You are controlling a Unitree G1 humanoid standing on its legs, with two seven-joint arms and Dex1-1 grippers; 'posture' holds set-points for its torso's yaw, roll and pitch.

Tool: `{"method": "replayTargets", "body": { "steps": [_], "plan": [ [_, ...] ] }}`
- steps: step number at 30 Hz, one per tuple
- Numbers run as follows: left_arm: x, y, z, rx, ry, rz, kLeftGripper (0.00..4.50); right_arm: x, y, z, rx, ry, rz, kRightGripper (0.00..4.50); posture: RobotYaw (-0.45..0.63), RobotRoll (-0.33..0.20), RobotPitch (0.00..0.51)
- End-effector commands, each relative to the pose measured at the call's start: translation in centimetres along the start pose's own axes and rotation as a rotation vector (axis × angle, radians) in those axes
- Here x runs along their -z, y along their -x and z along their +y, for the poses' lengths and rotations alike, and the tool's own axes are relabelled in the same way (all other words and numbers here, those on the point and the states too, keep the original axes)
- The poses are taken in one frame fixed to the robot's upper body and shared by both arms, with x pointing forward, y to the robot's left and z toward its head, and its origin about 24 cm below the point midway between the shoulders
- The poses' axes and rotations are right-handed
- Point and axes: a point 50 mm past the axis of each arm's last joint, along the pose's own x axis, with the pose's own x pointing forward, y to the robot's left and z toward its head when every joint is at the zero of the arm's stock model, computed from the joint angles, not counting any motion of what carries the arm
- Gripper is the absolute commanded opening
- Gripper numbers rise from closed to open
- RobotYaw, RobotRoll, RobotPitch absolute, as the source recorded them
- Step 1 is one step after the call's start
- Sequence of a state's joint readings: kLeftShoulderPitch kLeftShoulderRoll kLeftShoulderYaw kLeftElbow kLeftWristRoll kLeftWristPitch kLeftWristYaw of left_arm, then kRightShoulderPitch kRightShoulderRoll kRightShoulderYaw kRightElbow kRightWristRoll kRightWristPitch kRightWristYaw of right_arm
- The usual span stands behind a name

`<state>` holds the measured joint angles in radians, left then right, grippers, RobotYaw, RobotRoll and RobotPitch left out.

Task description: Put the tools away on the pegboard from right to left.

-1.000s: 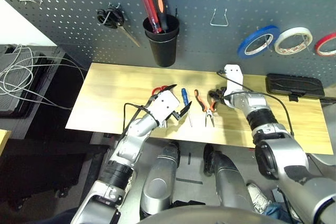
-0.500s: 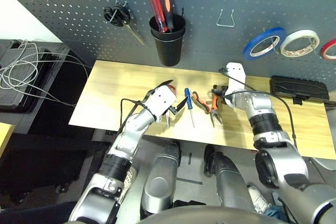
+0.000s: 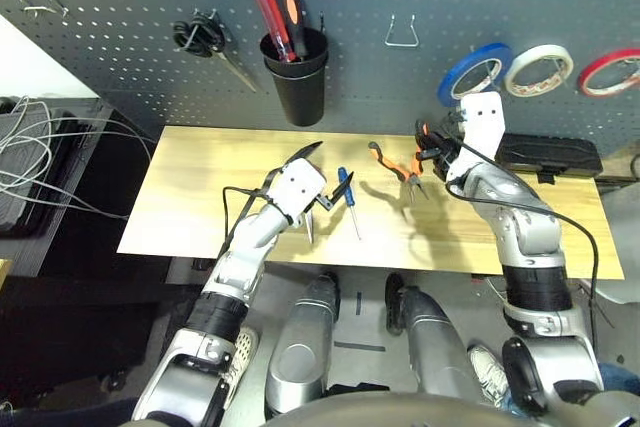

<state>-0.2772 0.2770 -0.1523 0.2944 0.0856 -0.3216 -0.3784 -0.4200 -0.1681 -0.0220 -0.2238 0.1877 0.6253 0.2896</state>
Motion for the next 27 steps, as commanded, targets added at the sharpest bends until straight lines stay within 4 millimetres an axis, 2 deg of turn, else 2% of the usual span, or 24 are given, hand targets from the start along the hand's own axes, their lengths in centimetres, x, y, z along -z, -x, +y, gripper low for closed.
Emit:
{"method": "replayTargets", "body": {
  "steps": [1, 7, 15, 27],
  "plan": [
    [-0.2, 0.4, -0.3, 0.026, 0.043, -0.052, 4.50, -1.9, 0.6, -0.1, -0.011, 0.051, -0.110, 0.29, 0.14, 0.000, 0.242],
    [-1.8, 0.0, 0.3, 0.029, 0.088, -0.142, 4.50, -5.1, 1.1, -0.4, -0.018, 0.075, -0.275, 0.29, 0.13, 0.000, 0.243],
    [-3.7, -1.2, 0.7, 0.019, 0.188, -0.175, 4.50, -10.8, 0.6, 0.3, -0.066, 0.053, -0.496, 0.29, 0.13, 0.000, 0.234],
    [-6.9, -2.7, 1.4, 0.014, 0.177, -0.262, 4.50, -15.7, -0.9, 1.5, -0.085, 0.026, -0.709, 0.29, 0.16, 0.000, 0.223]
  ]
}}
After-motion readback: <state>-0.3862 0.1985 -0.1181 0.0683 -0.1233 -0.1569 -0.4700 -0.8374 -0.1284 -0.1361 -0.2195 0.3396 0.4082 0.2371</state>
